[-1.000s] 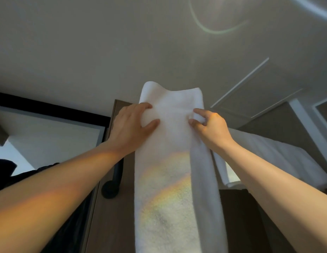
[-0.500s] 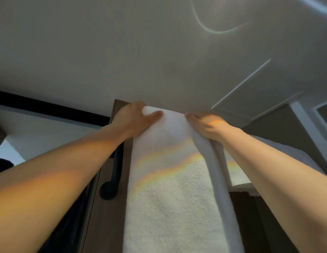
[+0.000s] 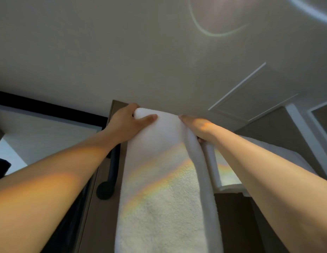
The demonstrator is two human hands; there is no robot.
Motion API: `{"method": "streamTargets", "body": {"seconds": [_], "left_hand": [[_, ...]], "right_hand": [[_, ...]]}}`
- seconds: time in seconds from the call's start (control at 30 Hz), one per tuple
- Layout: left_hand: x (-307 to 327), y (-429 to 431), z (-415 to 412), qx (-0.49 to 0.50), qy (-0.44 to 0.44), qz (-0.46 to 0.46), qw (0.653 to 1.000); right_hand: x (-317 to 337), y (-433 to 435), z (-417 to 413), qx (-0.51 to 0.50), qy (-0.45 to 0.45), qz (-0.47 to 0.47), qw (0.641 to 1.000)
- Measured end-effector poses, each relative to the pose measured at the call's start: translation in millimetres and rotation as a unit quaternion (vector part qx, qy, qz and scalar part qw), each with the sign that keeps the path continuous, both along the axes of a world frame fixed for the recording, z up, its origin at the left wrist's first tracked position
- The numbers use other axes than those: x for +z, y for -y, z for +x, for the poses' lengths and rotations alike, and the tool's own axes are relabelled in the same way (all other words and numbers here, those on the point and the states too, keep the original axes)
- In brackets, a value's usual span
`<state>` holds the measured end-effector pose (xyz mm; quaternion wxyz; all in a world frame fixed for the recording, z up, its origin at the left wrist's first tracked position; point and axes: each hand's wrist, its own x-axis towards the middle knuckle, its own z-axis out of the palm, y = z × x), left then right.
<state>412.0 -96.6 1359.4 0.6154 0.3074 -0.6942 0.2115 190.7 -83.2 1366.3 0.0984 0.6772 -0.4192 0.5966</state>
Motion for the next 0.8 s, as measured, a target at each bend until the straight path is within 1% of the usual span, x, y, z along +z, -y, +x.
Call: {"method": "streamTargets", "body": {"seconds": [0.07,0.1,0.17,0.2,0.23,0.27,0.33,0.37,0.4,0.47,0.53,0.6,0.67,0.73,0.77,0.8], "left_hand": [[-0.5,-0.7,-2.3,0.004,-0.004,-0.005,1.0],[-0.4,-1.7,-2.7,0.007,-0.001,-0.003,1.0],[-0.7,-3.3,-3.4,0.008,-0.001,0.004,1.0],[-0.7,-4.0,-3.6,0.01,-0.002,0.004,1.0],[-0.7,-4.3,-3.9,0.012,-0.003,0.002,1.0],[-0.7,-4.1,-4.4,0.014,-0.005,0.0,1.0],[-0.1,-2.6,-4.9,0.011,-0.01,-0.008,1.0],[0.6,-1.7,-4.9,0.011,-0.013,-0.012,1.0],[1.4,-1.4,-5.1,0.014,-0.014,-0.016,1.0],[1.7,-1.4,-5.0,0.024,-0.014,-0.018,0.999],[0.5,-1.5,-4.7,0.028,-0.014,-0.015,0.999],[-0.6,-3.0,-5.2,0.026,-0.007,-0.009,1.0],[-0.2,-8.2,-3.4,0.027,0.006,0.017,0.999],[1.4,-16.3,-1.8,0.029,0.018,0.06,0.998],[0.9,-20.6,-2.1,0.037,0.021,0.072,0.997],[-2.3,-24.7,-2.9,0.049,0.011,0.064,0.997]], "right_hand": [[-12.7,-3.0,-2.2,-0.064,-0.045,-0.046,0.996],[-23.7,-3.6,-6.0,-0.111,-0.043,-0.086,0.989],[-52.5,-4.9,-15.8,-0.186,0.009,-0.161,0.969],[-67.5,-5.0,-21.6,-0.197,0.027,-0.181,0.963],[-78.4,-3.1,-27.6,-0.188,0.031,-0.179,0.965],[-85.1,-0.6,-33.0,-0.159,0.028,-0.16,0.974],[-86.0,3.7,-39.0,-0.062,0.037,-0.1,0.992],[-82.4,5.0,-39.7,-0.012,0.055,-0.069,0.996],[-78.1,5.4,-38.7,0.035,0.08,-0.035,0.996],[-70.0,5.8,-34.3,0.125,0.135,0.041,0.982],[-64.7,8.8,-31.0,0.18,0.165,0.092,0.965],[-62.7,8.0,-25.3,0.191,0.181,0.107,0.959],[-61.4,8.6,-19.4,0.189,0.211,0.076,0.956],[-60.5,7.8,-15.2,0.166,0.225,0.035,0.959],[-60.3,6.4,-13.2,0.152,0.227,0.026,0.962],[-59.8,5.7,-11.9,0.144,0.229,0.022,0.963]]}}
